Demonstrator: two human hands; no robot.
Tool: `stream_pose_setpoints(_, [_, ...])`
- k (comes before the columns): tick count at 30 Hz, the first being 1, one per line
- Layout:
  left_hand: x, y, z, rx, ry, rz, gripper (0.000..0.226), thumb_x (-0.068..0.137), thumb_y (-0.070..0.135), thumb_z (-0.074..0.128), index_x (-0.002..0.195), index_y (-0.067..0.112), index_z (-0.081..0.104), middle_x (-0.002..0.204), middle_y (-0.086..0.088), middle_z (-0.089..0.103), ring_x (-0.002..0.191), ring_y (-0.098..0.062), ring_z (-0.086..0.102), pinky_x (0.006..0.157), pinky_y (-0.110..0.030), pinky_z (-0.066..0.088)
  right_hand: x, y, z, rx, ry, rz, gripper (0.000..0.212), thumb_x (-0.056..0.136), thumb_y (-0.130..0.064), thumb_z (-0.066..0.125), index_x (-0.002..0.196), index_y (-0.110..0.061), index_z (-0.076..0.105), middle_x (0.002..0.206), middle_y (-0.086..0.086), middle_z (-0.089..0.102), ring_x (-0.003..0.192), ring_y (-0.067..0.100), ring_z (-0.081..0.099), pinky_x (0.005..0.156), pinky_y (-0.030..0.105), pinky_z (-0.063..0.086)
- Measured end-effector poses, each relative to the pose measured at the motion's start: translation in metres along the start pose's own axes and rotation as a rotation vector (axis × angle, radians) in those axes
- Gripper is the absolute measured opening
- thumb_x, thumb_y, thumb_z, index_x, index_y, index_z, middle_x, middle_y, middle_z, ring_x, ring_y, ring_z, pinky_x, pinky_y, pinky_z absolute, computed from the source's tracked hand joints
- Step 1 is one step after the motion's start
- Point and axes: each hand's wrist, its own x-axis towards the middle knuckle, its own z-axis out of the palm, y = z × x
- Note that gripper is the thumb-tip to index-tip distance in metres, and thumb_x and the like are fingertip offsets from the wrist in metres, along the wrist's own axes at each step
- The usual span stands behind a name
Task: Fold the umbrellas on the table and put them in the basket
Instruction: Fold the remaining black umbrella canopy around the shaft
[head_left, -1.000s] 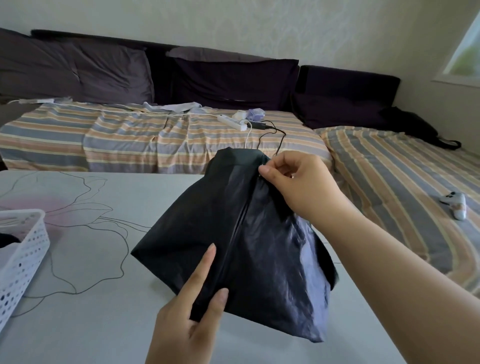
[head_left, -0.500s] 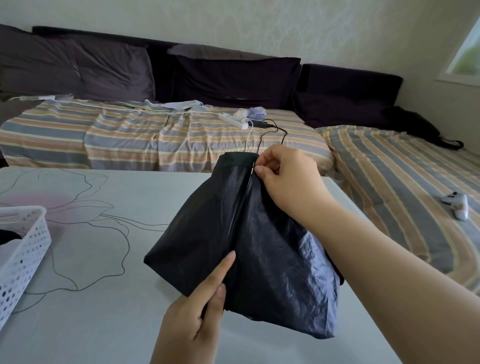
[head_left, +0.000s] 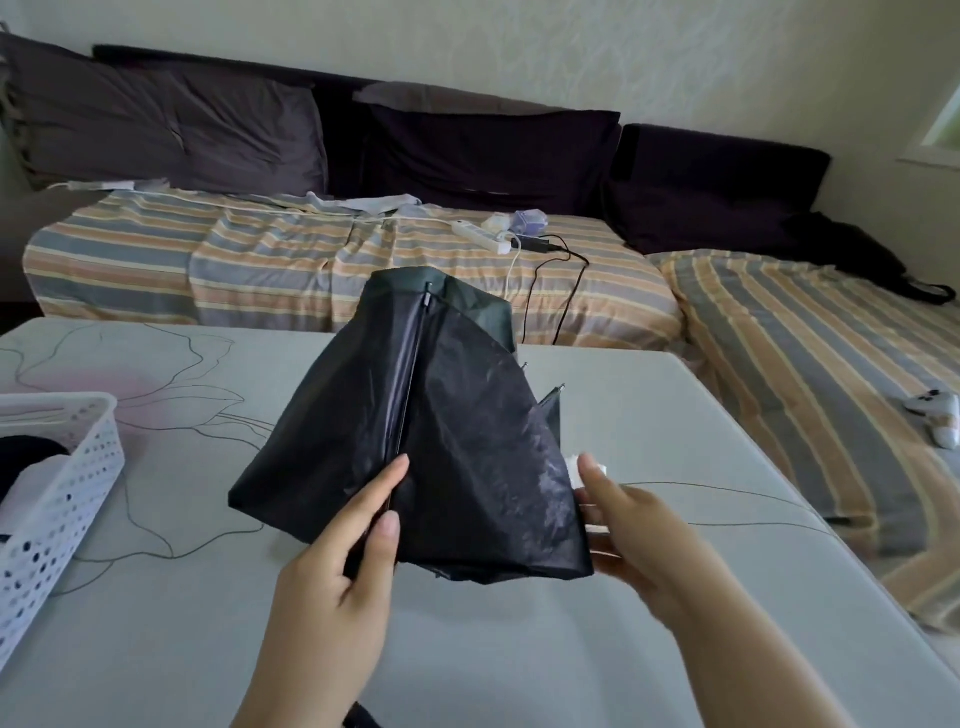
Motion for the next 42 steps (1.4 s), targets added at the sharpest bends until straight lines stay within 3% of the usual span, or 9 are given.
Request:
stream_pose_setpoints(4, [-0.001,0.001,-0.006,-0.041,-0.013,-0.061,0.047,0.094,0.025,0.049,0.106,0.07,0.052,0.047,0.007,0.047,0.042,-0.02,0.052,0.046,-0.017,0.042,0.007,0.015,0.005,0.314,-0.095,-0.096,0.023,0.094,-0.029,0.058,0.112,-0.016,0.061,0.109,0.011,0.069,0.088,0.023,0.068,0.075,0.034,0.054])
stream_pose_setpoints(9, [0.0,-0.001,-0.004,-0.05,-0.048,-0.099,0.043,0.091,0.03,0.05,0.102,0.071,0.054,0.051,0.016,0.055,0.041,-0.013,0.053,0.048,-0.018,0.046,0.014,0.01,-0.004,0.499,-0.171,-0.271,0.018,0.096,-0.012,0.05,0.094,-0.004,0.066,0.087,0.01,0.069,0.075,0.017,0.064,0.068,0.026,0.054])
stream_pose_setpoints(17, [-0.001,0.0,0.006,-0.102,-0.089,-0.152,0.044,0.091,0.027,0.05,0.097,0.07,0.057,0.059,0.004,0.06,0.035,-0.011,0.045,0.039,-0.013,0.038,0.02,0.012,-0.044,0.643,-0.524,-0.565,0.04,0.079,-0.049,0.071,0.091,-0.012,0.075,0.106,0.012,0.07,0.106,0.027,0.061,0.098,0.04,0.045])
stream_pose_setpoints(22, [-0.005,0.001,0.012,-0.084,-0.119,-0.166,0.046,0.093,0.025,0.049,0.097,0.07,0.057,0.051,0.001,0.06,0.035,-0.012,0.044,0.039,-0.012,0.037,0.011,0.009,-0.05,0.558,-0.389,-0.634,0.036,0.077,-0.053,0.069,0.064,-0.019,0.064,0.066,0.002,0.062,0.064,0.013,0.057,0.067,0.026,0.049])
stream_pose_setpoints(27, [-0.005,0.005,0.021,-0.122,-0.074,-0.172,0.048,0.094,0.023,0.05,0.097,0.07,0.058,0.065,-0.005,0.059,0.036,-0.01,0.046,0.04,-0.015,0.04,0.002,0.016,-0.041,0.791,-0.068,-0.12,0.067,0.068,-0.057,0.057,0.122,-0.017,0.055,0.111,0.0,0.062,0.102,0.019,0.063,0.09,0.04,0.05])
stream_pose_setpoints(30, [-0.002,0.005,0.027,-0.132,-0.016,-0.172,0.04,0.093,0.028,0.05,0.105,0.065,0.058,0.092,-0.018,0.063,0.04,-0.015,0.051,0.043,-0.019,0.045,-0.019,0.016,-0.022,0.825,-0.268,0.057,0.079,0.062,-0.062,0.055,0.117,-0.005,0.057,0.113,0.013,0.069,0.101,0.031,0.068,0.088,0.046,0.052])
stream_pose_setpoints(34, [0.0,0.006,0.035,-0.118,-0.015,-0.181,0.043,0.093,0.034,0.049,0.101,0.077,0.049,0.102,0.033,0.064,0.044,-0.014,0.056,0.044,-0.018,0.043,-0.03,0.014,-0.003,0.753,-0.319,0.044,0.061,0.058,-0.044,0.069,0.11,-0.012,0.065,0.101,0.008,0.074,0.091,0.023,0.072,0.083,0.038,0.056])
stream_pose_setpoints(37, [-0.002,0.005,0.04,-0.088,-0.031,-0.191,0.047,0.094,0.032,0.049,0.105,0.077,0.046,0.083,0.015,0.068,0.044,-0.012,0.055,0.048,-0.025,0.045,-0.024,0.028,0.01,0.688,-0.189,0.082,0.042,0.076,-0.036,0.073,0.109,-0.011,0.066,0.097,0.004,0.075,0.089,0.018,0.07,0.081,0.031,0.052])
stream_pose_setpoints(42, [-0.004,0.002,0.048,-0.137,-0.027,-0.233,0.04,0.094,0.034,0.047,0.12,0.065,0.047,0.077,0.007,0.067,0.044,-0.015,0.055,0.044,-0.021,0.041,-0.038,0.021,0.013,0.694,-0.131,-0.381,0.054,0.076,-0.057,0.058,0.111,-0.019,0.071,0.112,-0.004,0.072,0.106,0.011,0.066,0.092,0.03,0.05])
